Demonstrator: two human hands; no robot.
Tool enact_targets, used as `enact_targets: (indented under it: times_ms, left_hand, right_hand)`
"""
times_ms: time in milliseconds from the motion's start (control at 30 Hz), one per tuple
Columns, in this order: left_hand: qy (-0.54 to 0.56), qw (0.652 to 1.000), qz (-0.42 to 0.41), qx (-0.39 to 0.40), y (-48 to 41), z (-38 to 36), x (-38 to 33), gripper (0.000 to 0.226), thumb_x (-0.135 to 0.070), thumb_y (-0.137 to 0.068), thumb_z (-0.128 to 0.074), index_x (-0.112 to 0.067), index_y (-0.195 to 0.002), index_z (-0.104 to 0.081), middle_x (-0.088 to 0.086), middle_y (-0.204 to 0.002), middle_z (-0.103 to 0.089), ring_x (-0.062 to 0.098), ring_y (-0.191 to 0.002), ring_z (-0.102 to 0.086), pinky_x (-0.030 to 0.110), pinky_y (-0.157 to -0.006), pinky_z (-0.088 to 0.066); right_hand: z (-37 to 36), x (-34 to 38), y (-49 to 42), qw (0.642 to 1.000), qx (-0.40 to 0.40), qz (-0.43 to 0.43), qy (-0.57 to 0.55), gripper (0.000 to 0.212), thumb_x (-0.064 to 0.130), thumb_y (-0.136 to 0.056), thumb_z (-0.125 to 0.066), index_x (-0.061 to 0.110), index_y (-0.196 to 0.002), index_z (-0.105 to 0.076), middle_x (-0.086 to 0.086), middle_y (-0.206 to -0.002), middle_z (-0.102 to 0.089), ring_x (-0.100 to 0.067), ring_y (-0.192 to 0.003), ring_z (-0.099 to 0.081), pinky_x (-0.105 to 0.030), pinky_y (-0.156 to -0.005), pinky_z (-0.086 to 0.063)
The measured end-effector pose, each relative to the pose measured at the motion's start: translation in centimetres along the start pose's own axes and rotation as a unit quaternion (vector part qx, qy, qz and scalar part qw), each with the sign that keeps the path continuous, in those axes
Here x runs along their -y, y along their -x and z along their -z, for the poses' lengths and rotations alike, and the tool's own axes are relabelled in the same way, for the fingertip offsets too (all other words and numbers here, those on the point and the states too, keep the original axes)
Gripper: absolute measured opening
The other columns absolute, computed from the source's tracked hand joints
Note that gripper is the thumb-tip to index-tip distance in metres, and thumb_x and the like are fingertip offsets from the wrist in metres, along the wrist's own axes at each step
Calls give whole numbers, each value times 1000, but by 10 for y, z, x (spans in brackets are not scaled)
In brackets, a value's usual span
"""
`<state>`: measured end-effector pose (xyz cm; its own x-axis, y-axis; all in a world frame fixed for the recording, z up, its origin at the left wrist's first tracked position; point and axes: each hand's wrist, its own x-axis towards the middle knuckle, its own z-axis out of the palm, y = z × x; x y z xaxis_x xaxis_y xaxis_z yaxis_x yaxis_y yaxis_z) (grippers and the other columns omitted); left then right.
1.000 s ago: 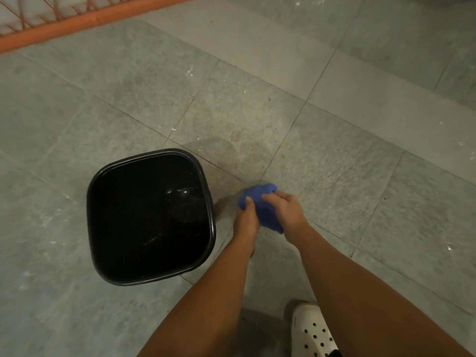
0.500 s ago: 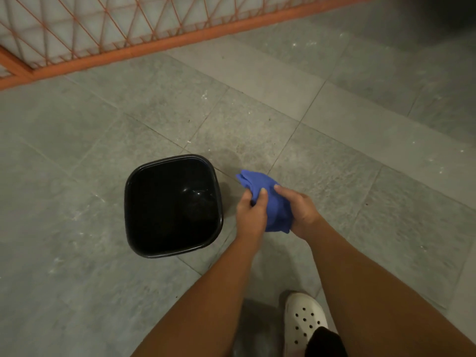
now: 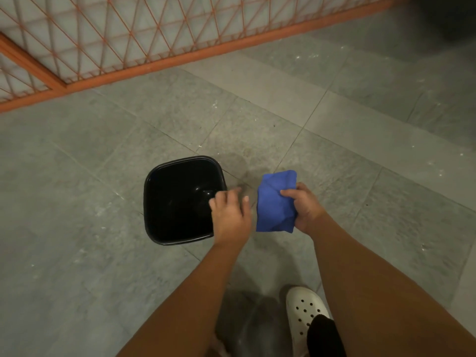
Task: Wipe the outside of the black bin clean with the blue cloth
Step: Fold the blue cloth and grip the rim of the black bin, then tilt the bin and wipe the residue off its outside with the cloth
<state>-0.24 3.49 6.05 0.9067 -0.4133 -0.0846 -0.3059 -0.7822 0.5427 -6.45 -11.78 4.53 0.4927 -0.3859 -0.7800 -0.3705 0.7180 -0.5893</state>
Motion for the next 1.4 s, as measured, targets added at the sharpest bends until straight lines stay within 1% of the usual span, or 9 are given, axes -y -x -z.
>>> enact_targets:
  times_ms: [100, 233, 367, 500, 633, 833, 967, 1200, 1400]
  left_hand:
    - [-79, 995, 52, -26, 4, 11, 16, 49, -31, -92, -56, -1, -130, -47, 23, -126, -45, 35, -109, -43, 41, -89, -39]
    - [-126, 972, 134, 146, 3, 11, 32, 63, -49, -97, -35, -9, -145, -24, 18, -138, -39, 33, -122, -46, 44, -97, -38]
    - [-156, 952, 121, 236, 1, 8, 33, 52, -48, -99, -25, -15, -140, -29, 14, -130, -51, 31, -113, -56, 43, -91, -45]
    - [-184, 955, 99, 210, -5, 10, 33, 38, -41, -101, -26, -14, -125, -36, 11, -104, -62, 26, -92, -63, 33, -66, -44]
    - [-207, 965, 58, 147, -4, 17, 41, 34, -34, -102, -30, -8, -121, -41, 14, -99, -66, 31, -89, -66, 31, -60, -37]
    - [-184, 976, 81, 90, -18, 44, 52, 35, -31, -102, -33, -5, -122, -44, 17, -98, -65, 36, -90, -64, 34, -62, -36]
    - [-137, 983, 111, 54, -25, 63, 63, 33, -29, -101, -35, -3, -117, -47, 15, -90, -63, 32, -81, -61, 36, -62, -38]
    - [-86, 989, 119, 26, -23, 80, 77, 26, -27, -101, -38, -5, -110, -50, -8, -66, -44, 15, -62, -52, 31, -59, -41]
    - [-21, 993, 111, 38, -11, 80, 80, 28, -26, -101, -38, -6, -116, -51, -7, -67, -50, 9, -58, -52, 26, -54, -42]
  right_hand:
    - [-4, -7, 1, 998, -35, 5, 49, 17, 6, -84, -57, 15, -97, -50, -11, -104, -59, -27, -90, -59, -44, -78, -51]
    - [-4, -14, 8, 994, -64, 27, 80, 24, 15, -91, -55, 3, -111, -52, -19, -115, -59, -34, -107, -57, -54, -95, -46]
    - [3, -28, 16, 982, -100, 51, 150, 23, 25, -92, -55, 3, -97, -55, -21, -107, -61, -35, -101, -59, -52, -91, -47]
    - [7, -43, 20, 972, -121, 36, 198, 36, 25, -90, -57, 2, -117, -51, -16, -118, -56, -32, -107, -53, -46, -91, -44]
    - [1, -49, 17, 974, -104, 37, 196, 33, 11, -93, -51, 0, -124, -47, -16, -122, -54, -33, -114, -50, -38, -87, -41]
    - [-24, -42, 3, 967, -121, 63, 216, 11, 9, -86, -53, 13, -95, -57, -3, -85, -60, -21, -80, -57, -39, -75, -51]
    - [-43, -46, -6, 939, -128, 107, 302, 14, 4, -88, -47, 11, -75, -47, -1, -62, -43, -24, -70, -47, -28, -56, -37]
    - [-68, -71, -10, 894, -112, 164, 402, 22, 7, -93, -44, 0, -108, -57, -22, -96, -62, -34, -90, -58, -37, -82, -45]
    - [-69, -94, -11, 846, -121, 191, 482, 32, 10, -93, -42, 8, -124, -51, -23, -102, -63, -40, -93, -59, -40, -73, -44]
